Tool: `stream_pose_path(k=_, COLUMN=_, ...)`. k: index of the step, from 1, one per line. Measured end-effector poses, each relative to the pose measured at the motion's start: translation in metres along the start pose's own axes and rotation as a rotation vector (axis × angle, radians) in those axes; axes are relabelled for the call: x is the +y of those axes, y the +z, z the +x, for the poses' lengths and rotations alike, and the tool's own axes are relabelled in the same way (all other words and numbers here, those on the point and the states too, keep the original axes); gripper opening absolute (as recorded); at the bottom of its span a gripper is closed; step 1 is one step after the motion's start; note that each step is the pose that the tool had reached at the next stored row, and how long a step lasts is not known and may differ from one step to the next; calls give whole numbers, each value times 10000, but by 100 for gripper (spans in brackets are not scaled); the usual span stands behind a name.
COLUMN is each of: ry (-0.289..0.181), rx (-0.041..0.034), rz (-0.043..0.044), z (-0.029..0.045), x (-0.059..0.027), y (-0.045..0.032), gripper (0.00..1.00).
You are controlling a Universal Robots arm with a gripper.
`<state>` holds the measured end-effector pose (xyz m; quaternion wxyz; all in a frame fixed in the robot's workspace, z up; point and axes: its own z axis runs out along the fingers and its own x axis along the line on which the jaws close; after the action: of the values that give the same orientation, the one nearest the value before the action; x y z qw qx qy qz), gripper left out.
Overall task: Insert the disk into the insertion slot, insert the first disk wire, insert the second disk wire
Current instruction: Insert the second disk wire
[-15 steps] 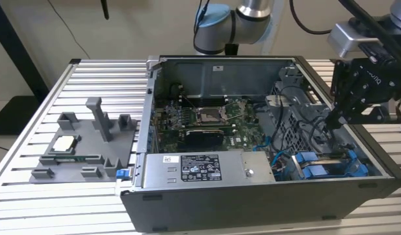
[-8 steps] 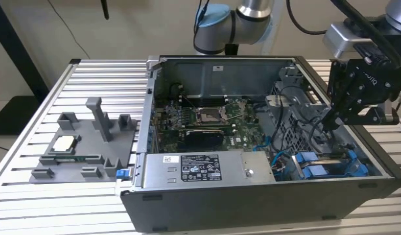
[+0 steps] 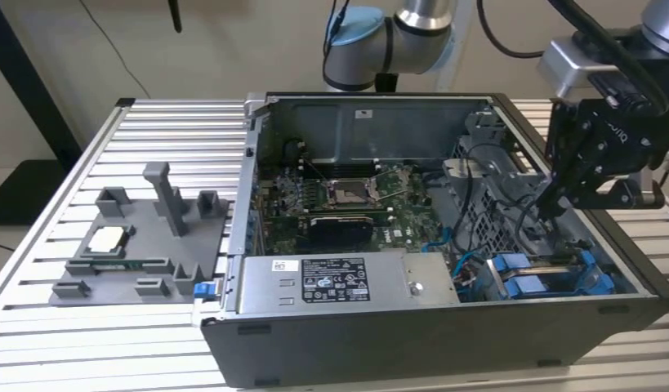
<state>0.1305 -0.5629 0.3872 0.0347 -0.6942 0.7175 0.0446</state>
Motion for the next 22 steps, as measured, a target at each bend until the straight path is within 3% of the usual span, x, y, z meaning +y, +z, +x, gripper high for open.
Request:
stream_pose_path(k=3, ry=-3, rx=48, rz=12, z=3, x=5, y=29, gripper=16)
stream_pose_path(k=7, ry=-1, rx=180, rz=24, z=10, x=7, y=82, gripper=16)
stream_pose_path(k=22, ry=-2, rx=188, rz=27, z=14, x=7, y=122, gripper=16)
